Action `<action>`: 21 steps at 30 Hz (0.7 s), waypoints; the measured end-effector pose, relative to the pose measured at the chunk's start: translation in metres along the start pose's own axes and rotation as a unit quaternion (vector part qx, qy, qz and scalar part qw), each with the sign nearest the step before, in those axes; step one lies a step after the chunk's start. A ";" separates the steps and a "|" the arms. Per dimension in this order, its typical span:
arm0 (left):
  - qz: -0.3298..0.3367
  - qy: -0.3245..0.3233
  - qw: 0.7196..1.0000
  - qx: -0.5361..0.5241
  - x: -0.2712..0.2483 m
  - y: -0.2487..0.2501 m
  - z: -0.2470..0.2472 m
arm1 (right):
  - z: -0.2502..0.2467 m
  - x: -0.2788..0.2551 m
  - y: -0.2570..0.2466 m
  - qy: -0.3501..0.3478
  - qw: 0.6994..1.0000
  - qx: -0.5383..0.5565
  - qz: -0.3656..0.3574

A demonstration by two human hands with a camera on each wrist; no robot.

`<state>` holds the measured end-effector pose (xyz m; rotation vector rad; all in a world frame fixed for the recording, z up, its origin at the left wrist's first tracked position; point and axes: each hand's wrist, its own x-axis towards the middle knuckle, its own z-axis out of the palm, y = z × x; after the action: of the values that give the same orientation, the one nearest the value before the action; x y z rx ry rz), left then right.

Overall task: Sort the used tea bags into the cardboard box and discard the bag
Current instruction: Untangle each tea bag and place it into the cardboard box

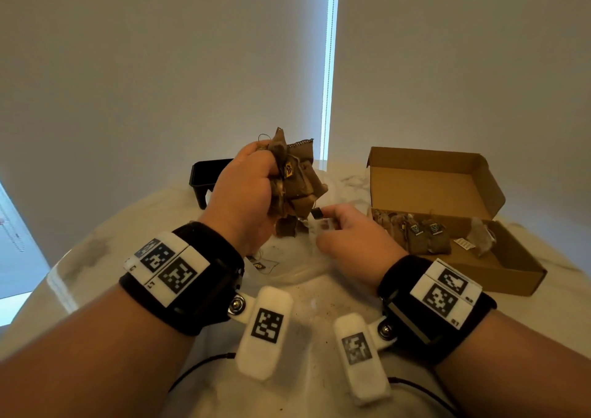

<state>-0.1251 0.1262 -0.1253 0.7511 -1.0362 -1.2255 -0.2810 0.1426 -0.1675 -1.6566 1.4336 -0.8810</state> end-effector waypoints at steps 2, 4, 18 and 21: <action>0.003 -0.007 1.000 -0.017 -0.001 0.006 0.009 | 0.000 -0.003 -0.003 -0.008 1.000 0.003 -0.007; 0.009 -0.009 1.000 -0.004 -0.001 0.010 0.020 | -0.002 -0.005 -0.006 -0.011 1.000 -0.023 -0.011; -0.022 -0.061 0.994 0.089 0.008 0.019 0.102 | -0.088 -0.006 -0.003 0.032 0.977 0.209 -0.034; -0.029 -0.054 0.996 0.057 0.014 0.012 0.109 | -0.100 -0.004 0.003 0.030 0.971 0.236 -0.034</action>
<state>-0.2213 0.1226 -0.0706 0.8142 -1.1881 -1.2773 -0.3700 0.1356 -0.1232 -1.3303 1.0986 -1.2130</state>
